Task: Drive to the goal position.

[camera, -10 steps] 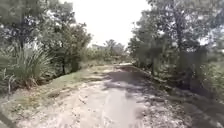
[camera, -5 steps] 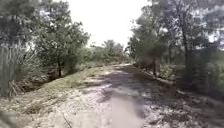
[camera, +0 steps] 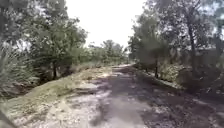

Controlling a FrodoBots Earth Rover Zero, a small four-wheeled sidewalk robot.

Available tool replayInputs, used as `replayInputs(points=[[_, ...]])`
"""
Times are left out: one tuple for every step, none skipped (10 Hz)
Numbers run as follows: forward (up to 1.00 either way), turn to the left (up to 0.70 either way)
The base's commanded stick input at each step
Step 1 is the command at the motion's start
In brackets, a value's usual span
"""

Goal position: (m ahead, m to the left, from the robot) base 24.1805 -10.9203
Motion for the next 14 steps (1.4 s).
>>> replayInputs(points=[[0.85,0.0],[0.85,0.0],[0.85,0.0],[0.85,0.0],[0.85,0.0],[0.85,0.0],[0.85,0.0],[0.85,0.0],[0.85,0.0],[0.85,0.0],[0.85,0.0],[0.85,0.0],[0.85,0.0],[0.85,0.0]])
